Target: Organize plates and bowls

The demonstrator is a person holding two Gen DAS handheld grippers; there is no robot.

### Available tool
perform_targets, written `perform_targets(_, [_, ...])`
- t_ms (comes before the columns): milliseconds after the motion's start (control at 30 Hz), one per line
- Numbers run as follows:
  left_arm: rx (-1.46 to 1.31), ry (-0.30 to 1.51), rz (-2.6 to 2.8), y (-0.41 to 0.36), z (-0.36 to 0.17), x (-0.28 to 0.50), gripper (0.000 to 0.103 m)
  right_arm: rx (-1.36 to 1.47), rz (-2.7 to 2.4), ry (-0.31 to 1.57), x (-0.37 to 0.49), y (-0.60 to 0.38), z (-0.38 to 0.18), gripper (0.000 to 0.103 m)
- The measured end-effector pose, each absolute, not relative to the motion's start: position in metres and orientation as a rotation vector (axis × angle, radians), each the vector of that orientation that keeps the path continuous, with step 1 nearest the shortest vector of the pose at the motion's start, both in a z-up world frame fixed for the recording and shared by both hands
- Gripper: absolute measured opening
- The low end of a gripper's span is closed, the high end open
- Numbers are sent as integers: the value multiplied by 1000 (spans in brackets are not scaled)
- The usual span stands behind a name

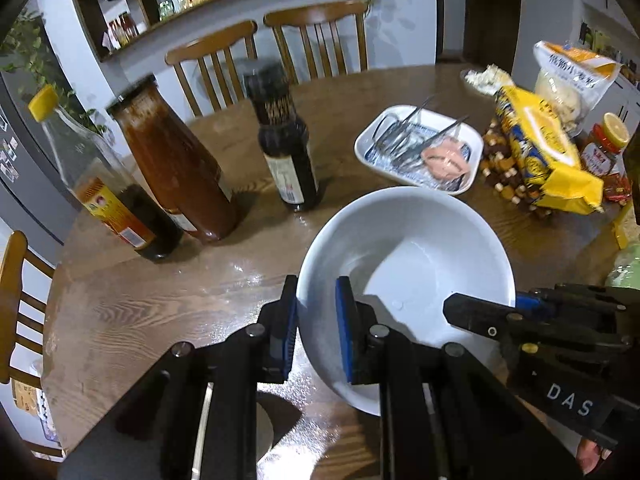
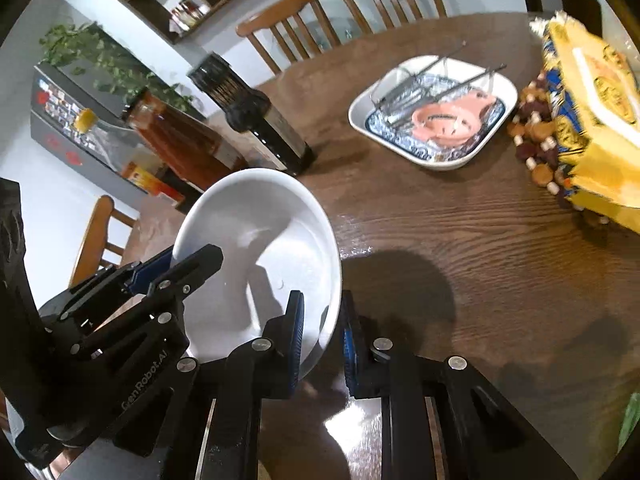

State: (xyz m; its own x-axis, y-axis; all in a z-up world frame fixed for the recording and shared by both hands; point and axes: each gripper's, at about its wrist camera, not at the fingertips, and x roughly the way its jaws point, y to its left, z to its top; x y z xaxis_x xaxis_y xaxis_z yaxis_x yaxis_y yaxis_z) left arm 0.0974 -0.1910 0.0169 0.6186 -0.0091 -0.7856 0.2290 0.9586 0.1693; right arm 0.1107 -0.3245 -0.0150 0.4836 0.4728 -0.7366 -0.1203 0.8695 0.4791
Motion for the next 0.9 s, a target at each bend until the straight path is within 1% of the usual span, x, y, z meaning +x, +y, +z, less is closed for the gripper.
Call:
perform_targets(433, [254,780,-140,-198,50,48,17,333,367,902,58,-331,26,20])
perform_targets(600, [240,749,-136,-194,61,29,17,334,380,880,42,-330,35,20])
perform_targets(900, [242,731,-124,-189,65,5,17,309,395,865,18,-321,43,20])
